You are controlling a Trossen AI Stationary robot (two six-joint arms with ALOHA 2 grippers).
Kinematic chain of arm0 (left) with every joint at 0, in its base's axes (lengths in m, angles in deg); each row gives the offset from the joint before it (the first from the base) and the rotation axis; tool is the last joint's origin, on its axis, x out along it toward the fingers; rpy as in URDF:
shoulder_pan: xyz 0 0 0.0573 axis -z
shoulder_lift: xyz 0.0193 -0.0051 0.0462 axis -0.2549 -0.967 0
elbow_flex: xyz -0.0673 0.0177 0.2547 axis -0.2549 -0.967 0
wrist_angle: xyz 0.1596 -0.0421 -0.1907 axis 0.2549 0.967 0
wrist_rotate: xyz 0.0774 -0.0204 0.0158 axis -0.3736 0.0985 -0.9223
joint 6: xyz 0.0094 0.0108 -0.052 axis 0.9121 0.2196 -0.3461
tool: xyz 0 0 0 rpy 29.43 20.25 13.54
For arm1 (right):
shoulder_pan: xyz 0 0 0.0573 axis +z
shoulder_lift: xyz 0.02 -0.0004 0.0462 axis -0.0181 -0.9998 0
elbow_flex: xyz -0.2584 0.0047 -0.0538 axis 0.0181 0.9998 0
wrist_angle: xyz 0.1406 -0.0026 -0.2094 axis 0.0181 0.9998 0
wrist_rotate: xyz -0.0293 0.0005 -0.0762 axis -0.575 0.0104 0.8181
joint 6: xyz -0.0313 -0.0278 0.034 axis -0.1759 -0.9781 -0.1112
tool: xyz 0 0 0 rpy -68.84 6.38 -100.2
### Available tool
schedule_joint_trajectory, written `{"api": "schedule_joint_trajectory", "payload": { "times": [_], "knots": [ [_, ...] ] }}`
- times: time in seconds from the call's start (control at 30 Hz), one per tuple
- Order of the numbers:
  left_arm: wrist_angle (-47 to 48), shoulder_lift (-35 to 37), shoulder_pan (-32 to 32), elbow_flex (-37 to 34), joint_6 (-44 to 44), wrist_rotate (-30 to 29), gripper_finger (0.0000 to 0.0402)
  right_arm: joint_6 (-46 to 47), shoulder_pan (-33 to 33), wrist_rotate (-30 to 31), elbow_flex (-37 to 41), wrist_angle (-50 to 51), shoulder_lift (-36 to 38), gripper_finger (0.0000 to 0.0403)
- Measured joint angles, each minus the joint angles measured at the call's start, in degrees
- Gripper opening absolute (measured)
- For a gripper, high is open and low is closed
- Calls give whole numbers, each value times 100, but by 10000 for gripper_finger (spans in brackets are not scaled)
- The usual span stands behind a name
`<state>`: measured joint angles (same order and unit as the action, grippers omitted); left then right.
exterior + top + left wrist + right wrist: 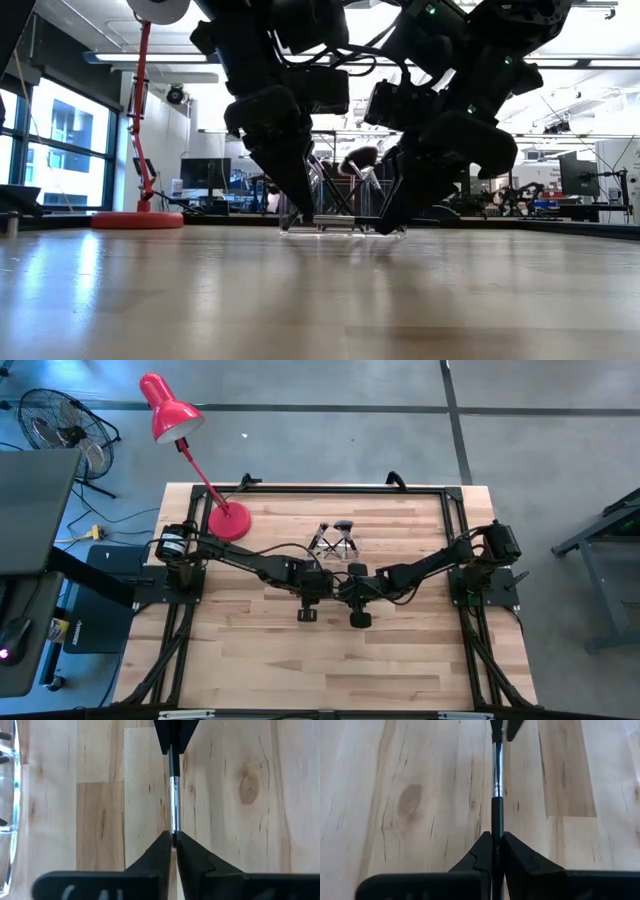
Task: Pick & Place Makeup Supplies
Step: Put the makeup brush into the transparent organizer
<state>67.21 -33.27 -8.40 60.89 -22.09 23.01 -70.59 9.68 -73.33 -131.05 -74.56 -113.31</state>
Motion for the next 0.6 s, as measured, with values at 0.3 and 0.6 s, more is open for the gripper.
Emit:
{"api": "schedule_joint_trajectory", "payload": {
  "times": [0.3, 0.6],
  "knots": [
    [549, 7, 0, 83, 55, -169, 99, 270, -4, 23, 8, 143, 0, 27],
    [746, 989, 0, -573, -239, -406, 108, 652, -3, 4, 9, 231, 0, 18]
  ]
}}
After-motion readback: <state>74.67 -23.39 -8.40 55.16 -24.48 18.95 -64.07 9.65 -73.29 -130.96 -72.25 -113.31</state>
